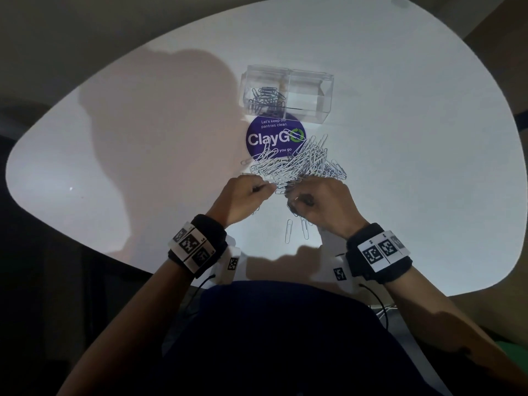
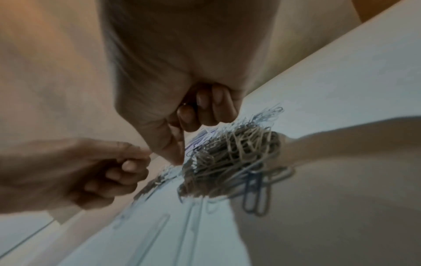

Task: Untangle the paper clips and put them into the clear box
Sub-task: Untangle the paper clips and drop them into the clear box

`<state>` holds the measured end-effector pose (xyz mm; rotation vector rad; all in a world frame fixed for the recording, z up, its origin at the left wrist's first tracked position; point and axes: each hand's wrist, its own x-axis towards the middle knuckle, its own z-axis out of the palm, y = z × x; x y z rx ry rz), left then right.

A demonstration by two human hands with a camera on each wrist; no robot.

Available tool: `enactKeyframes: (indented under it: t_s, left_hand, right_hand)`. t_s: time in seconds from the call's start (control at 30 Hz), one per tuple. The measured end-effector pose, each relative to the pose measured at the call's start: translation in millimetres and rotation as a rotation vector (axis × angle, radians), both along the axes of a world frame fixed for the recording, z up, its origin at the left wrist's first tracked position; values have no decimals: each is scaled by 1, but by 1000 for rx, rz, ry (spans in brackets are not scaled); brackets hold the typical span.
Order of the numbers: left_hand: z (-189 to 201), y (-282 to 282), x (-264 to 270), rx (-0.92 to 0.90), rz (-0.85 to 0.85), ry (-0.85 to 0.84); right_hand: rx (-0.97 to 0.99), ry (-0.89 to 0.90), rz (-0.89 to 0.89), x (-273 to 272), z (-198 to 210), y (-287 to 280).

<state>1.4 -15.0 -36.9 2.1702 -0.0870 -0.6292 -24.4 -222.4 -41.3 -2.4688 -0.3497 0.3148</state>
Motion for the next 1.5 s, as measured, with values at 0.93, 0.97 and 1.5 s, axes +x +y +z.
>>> enactKeyframes:
  t_s: [0.93, 0.97, 1.5]
  left_hand:
    - [60, -9, 124, 66, 84, -148]
    - [63, -14, 136, 123, 51, -259]
    - [21, 0, 81, 170, 31, -492]
  right_hand:
    - [558, 405, -510, 65, 34, 8]
    - [533, 397, -506, 74, 37, 7]
    - [25, 73, -178, 185, 52, 51]
